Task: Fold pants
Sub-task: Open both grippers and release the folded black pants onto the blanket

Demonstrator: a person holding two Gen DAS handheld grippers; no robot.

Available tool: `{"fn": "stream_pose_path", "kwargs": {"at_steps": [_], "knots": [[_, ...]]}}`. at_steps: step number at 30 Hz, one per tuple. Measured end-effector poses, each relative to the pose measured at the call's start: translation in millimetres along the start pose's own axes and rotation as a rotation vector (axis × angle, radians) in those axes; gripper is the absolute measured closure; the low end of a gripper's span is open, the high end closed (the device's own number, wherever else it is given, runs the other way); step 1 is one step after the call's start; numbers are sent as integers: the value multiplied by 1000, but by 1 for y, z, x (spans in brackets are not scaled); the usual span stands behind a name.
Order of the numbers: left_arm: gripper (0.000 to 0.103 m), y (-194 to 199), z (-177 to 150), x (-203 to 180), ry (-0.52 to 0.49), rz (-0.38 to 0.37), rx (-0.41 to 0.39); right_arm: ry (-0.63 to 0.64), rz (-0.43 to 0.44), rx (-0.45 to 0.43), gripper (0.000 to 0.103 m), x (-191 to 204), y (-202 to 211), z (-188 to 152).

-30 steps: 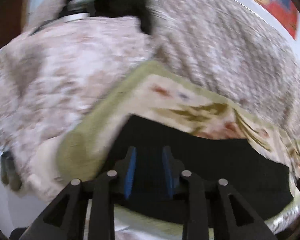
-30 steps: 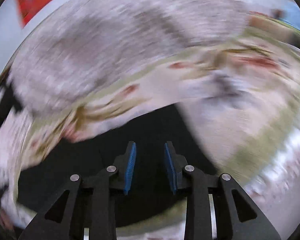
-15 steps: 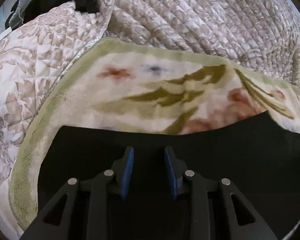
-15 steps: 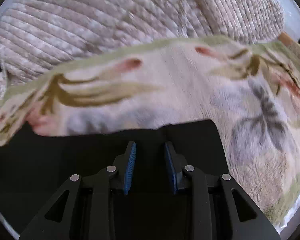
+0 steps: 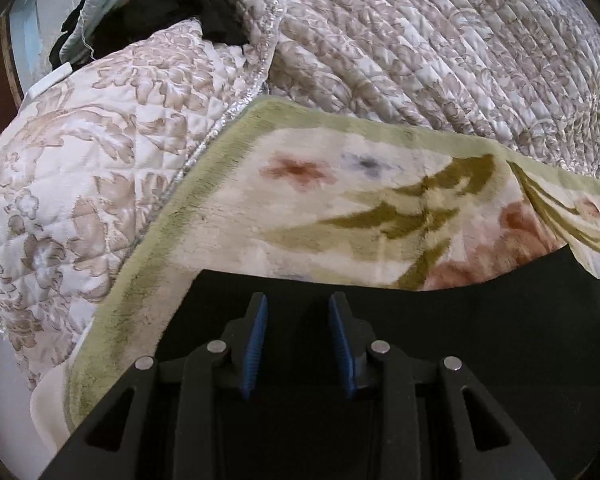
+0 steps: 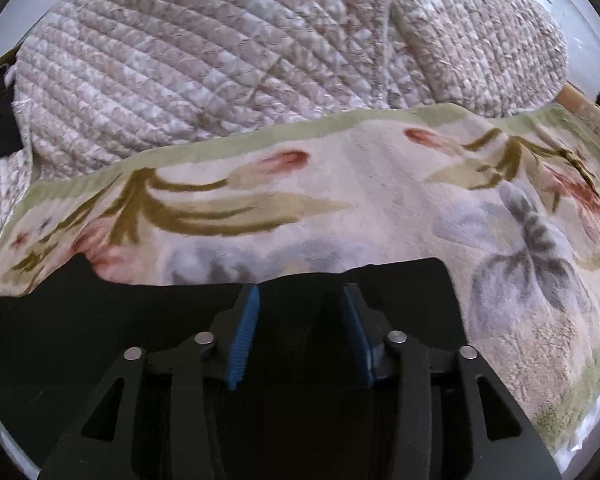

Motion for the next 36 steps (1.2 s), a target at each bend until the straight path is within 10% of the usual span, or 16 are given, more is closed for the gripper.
{"fn": "stream_pose_path", "kwargs": {"at_steps": [12, 36], "knots": [[59, -10, -5, 17, 16, 58, 19, -18, -71, 47, 59, -16, -12, -7], [55, 24, -44, 24, 13, 14, 6, 106, 151, 31, 59, 52, 41, -67]]}}
Point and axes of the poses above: each gripper's, at about its wrist camera, not at the fingertips, and y roughly against the way its jaws point, x to its left, z to its top, the point moved 7 cm from there along -y, roughly the way its jaws point, and after that the axes turned 5 degrees about -y, right-handed, at the moved point
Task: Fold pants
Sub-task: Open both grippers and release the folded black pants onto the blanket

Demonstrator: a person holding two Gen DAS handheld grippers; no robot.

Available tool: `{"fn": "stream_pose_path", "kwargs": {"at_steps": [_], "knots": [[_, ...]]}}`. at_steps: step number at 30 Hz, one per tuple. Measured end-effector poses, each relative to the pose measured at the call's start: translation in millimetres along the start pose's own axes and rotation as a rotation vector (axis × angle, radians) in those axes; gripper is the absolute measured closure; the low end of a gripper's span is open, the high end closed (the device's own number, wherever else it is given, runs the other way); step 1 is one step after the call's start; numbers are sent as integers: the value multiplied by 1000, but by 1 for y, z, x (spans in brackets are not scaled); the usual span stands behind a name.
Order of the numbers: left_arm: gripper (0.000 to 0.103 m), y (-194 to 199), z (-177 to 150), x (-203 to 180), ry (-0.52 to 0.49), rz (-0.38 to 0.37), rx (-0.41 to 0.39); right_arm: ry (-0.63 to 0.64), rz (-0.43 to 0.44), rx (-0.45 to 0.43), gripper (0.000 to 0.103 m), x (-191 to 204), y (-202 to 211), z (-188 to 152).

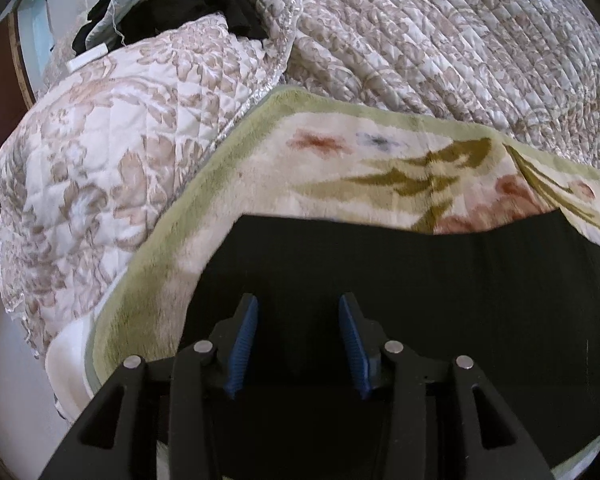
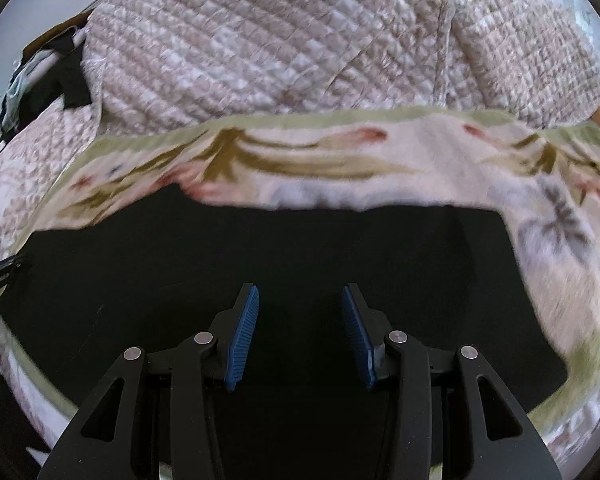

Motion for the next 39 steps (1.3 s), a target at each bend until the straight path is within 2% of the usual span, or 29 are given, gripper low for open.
{"fn": "stream_pose_path", "kwargs": {"at_steps": [3, 9, 15, 19, 21, 24, 28, 31, 37, 39], "knots": [[51, 0, -5, 3, 13, -7, -3, 16, -14, 32, 59, 1, -5, -12], [51, 20, -15, 2, 44, -31, -12, 19, -3, -6, 59, 6, 13, -13], [51, 44, -33, -14, -8, -59, -43, 51, -2, -18, 59, 15, 26, -29], [50, 36, -49, -18, -20, -66, 2, 59, -5, 19, 59, 17, 20, -42], [45, 38, -52, -16, -13, -64, -20, 65, -9, 28, 54, 17, 16, -45], [45, 39, -54, -13, 5, -81, -23, 61, 9, 27, 47, 19, 16, -46], [45, 39, -53, -1, 33, -88, -26, 96, 12, 31, 37, 27, 14, -50], [45, 37, -52, 18, 77, -70, -23, 98, 8, 30, 36, 27, 15, -51], [44, 28, -47, 62, 166, -3, -1, 24, 4, 8, 36, 12, 21, -42], [44, 22, -47, 76, 220, -29, 20, 6, 17, 8, 36, 10, 21, -41]]}}
Point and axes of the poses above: each gripper's, at about its wrist camera, not at the fingertips, and y roughly against the way its jaws point, x to its left, z to its top, the point moved 7 cm from there along -y, roughly the way its jaws point, and after that the axes turned 5 degrees about -y, right-handed, at the moved point
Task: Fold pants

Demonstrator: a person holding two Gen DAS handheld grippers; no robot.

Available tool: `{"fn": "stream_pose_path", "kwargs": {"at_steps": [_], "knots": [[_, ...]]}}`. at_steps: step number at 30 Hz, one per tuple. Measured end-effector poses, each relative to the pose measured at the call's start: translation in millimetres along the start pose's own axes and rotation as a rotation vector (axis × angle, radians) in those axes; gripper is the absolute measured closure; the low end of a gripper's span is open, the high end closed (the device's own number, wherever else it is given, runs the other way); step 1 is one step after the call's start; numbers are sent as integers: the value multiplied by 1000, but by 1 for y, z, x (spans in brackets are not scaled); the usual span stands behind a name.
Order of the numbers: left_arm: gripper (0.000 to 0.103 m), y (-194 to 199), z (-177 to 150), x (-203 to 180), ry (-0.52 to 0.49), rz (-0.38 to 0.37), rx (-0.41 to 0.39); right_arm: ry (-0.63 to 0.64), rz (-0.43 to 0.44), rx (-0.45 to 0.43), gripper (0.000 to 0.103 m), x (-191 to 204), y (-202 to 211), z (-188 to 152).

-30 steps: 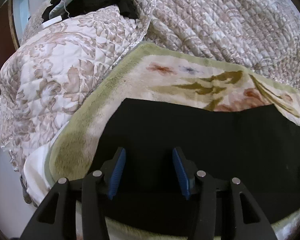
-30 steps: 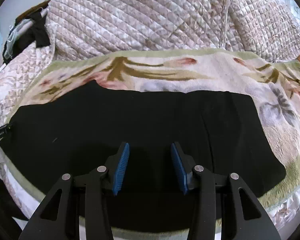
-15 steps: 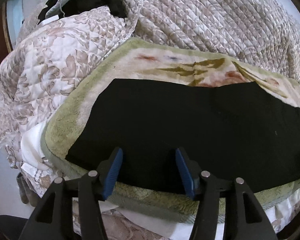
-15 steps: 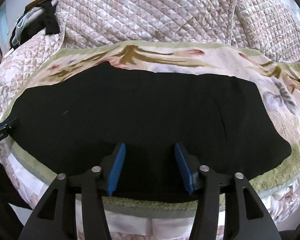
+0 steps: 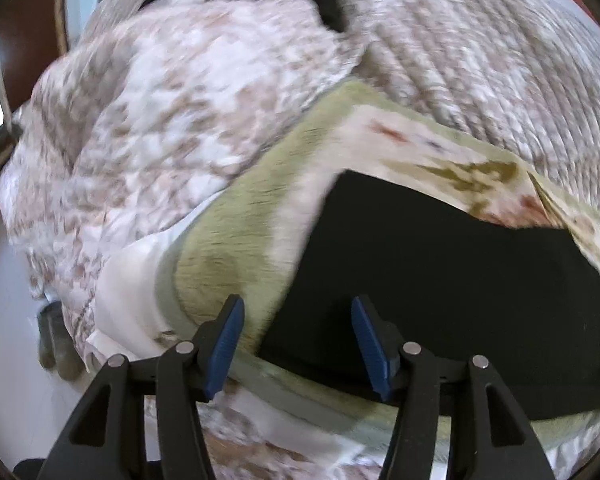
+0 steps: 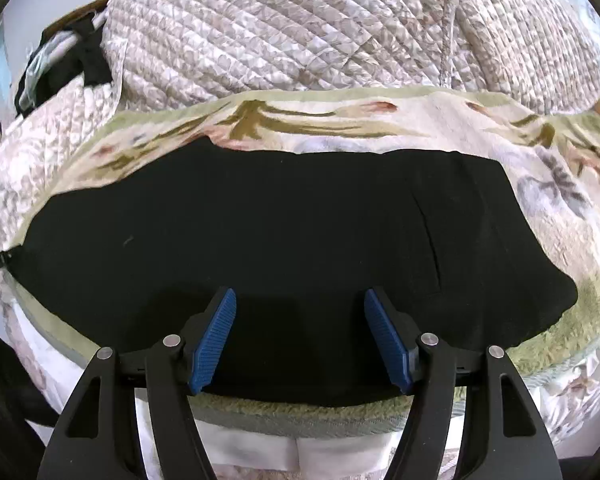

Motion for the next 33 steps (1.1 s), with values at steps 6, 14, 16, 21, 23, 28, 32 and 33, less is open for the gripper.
{"fn": "stream_pose_path", "kwargs": {"at_steps": [6, 14, 16, 21, 23, 28, 32, 33], "knots": [[44, -3, 8, 1, 12, -99, -9, 11, -19, -27, 36, 2, 5, 7], [39, -19, 7, -17, -41, -118, 8, 8, 3, -58, 36, 2, 6, 28], [40, -19, 4, -20, -83, -92, 2, 2, 14, -58, 36, 3, 5, 28], [59, -17, 1, -29, -135, -90, -11, -17, 47, -42, 36, 5, 0, 23], [72, -16, 2, -33, -138, -113, -11, -21, 54, -50, 36, 6, 2, 23], [94, -12, 4, -43, -136, -140, -14, -56, 72, -66, 36, 1, 8, 25], [96, 1, 12, -50, -83, -237, -19, -85, 88, -84, 36, -4, 14, 28], [96, 6, 14, -56, -80, -261, -24, -92, 92, -88, 36, -5, 16, 28]]}}
Point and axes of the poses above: each gripper's, at about its wrist camera, not at the fingertips, and y roughly against the way its jaws point, x to its left, z to its top, the point moved 7 cm from there along -y, roughly the way its jaws point, and after that the axes turned 5 degrees about -y, right-handed, at the moved point
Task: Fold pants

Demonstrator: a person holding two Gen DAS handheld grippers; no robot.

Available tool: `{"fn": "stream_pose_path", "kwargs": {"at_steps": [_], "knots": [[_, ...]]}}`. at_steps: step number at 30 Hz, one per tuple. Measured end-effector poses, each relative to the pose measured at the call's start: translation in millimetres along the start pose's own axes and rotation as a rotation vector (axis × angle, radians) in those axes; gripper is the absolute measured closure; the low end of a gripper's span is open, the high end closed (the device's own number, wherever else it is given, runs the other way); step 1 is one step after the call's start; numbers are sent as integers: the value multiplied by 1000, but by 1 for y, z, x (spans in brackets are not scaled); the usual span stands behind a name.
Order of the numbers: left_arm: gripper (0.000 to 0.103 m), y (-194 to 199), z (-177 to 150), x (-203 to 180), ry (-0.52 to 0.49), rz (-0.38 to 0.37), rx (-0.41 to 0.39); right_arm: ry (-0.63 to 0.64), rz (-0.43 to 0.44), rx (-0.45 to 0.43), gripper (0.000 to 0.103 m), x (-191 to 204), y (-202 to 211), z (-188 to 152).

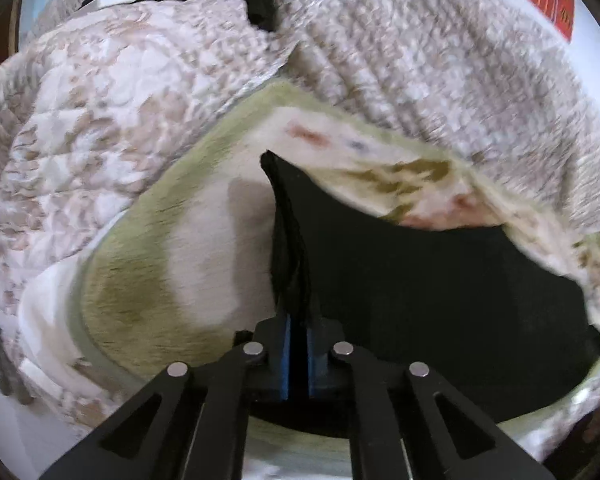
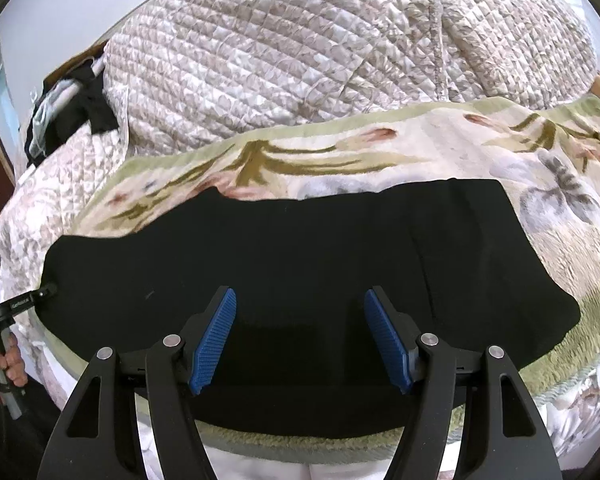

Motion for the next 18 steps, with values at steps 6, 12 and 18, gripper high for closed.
{"fn": "stream_pose_path", "kwargs": {"at_steps": [6, 12, 18], "knots": [[97, 21, 20, -69, -25, -199, -30, -55, 38, -35, 36, -6, 11, 10], [97, 13, 24, -172, -116, -386, 10, -66, 62, -62, 36, -10, 21, 15], [97, -22, -10, -250, -198, -484, 130, -142, 55, -39, 36, -31, 20, 11]]}}
Point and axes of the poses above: each gripper's, at about its wrist camera, not at the fingertips, and y roughly against the way its jaws point, x to its left, z to its top, the point moved 7 cm from there along -y, roughly the way its jaws point, and after that the axes turned 5 degrees about -y, right-handed, at the moved point
